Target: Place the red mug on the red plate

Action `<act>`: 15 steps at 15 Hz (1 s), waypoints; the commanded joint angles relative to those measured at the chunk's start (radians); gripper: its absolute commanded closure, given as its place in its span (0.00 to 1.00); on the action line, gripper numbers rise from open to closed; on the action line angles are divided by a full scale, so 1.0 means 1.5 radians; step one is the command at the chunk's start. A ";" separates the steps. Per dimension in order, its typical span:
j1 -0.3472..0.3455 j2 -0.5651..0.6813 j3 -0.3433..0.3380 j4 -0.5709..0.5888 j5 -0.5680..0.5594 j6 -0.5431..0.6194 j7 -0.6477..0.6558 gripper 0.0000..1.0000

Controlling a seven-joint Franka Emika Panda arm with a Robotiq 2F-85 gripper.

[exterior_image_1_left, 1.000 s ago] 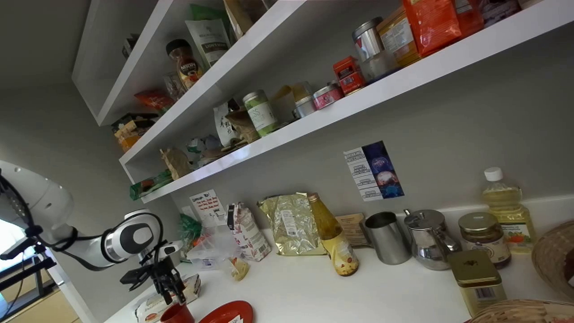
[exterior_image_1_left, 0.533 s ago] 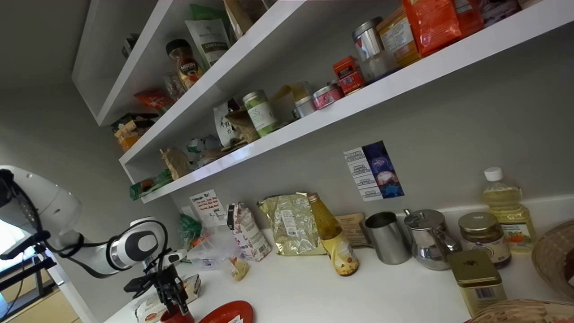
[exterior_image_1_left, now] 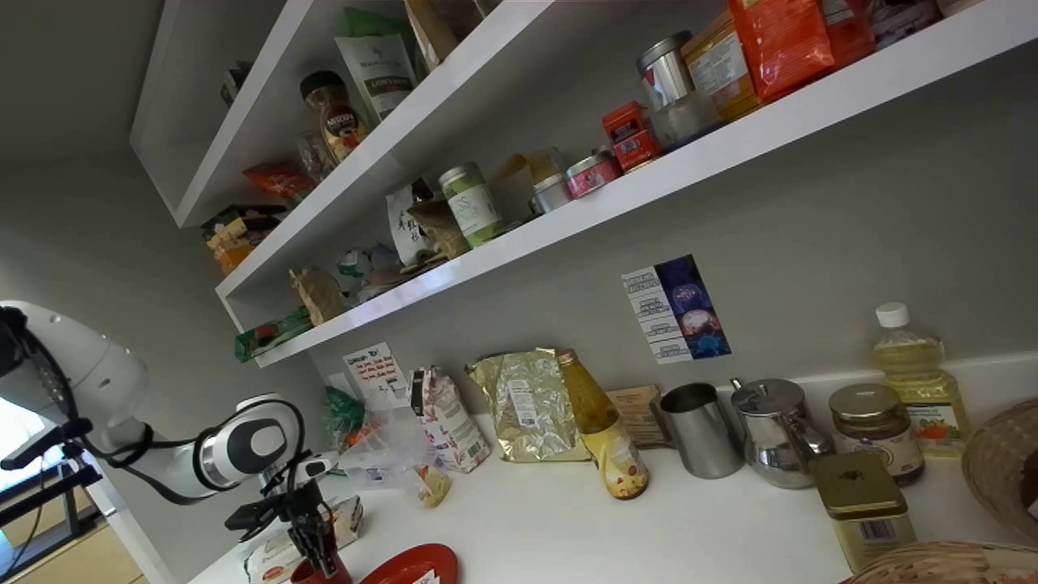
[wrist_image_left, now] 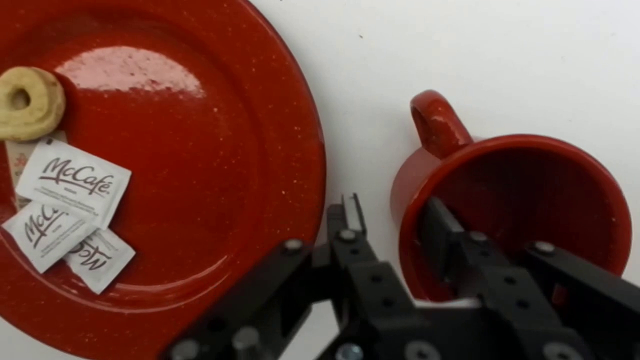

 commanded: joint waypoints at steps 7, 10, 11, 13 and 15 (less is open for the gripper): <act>-0.003 -0.001 -0.007 0.024 0.012 -0.007 -0.004 0.98; -0.005 -0.016 -0.013 0.062 0.006 -0.009 -0.002 0.98; -0.004 -0.020 -0.018 0.077 0.000 -0.008 0.001 0.98; -0.004 -0.021 -0.026 0.102 -0.005 -0.008 0.003 0.98; -0.006 -0.023 -0.033 0.117 -0.007 -0.007 0.004 0.98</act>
